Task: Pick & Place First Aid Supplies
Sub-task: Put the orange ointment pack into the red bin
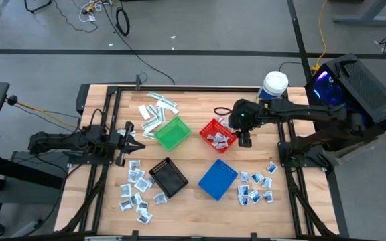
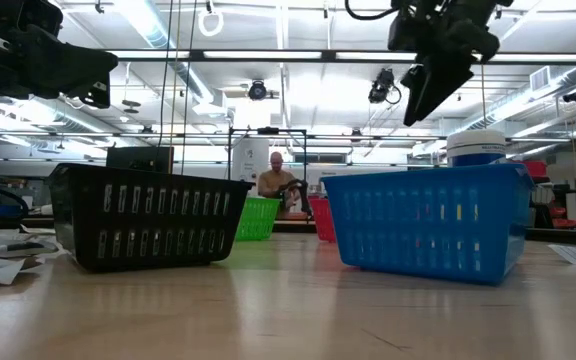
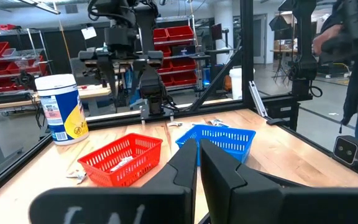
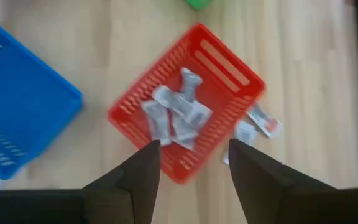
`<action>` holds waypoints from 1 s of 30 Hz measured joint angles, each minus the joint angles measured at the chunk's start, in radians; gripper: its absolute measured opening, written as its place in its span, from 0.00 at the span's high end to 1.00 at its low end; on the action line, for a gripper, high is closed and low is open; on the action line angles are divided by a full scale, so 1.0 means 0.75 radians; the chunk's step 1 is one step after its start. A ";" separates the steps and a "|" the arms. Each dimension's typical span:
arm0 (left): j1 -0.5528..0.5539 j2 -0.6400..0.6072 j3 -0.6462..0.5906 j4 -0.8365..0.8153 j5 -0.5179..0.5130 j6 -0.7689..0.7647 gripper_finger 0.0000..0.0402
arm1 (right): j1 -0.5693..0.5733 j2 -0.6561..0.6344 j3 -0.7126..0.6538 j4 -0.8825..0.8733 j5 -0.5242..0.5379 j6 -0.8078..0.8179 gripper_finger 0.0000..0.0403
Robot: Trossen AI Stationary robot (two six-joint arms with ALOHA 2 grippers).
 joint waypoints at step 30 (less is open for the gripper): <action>0.000 0.000 0.000 0.000 0.000 0.000 0.94 | -0.470 0.213 0.052 0.245 0.001 -0.851 0.52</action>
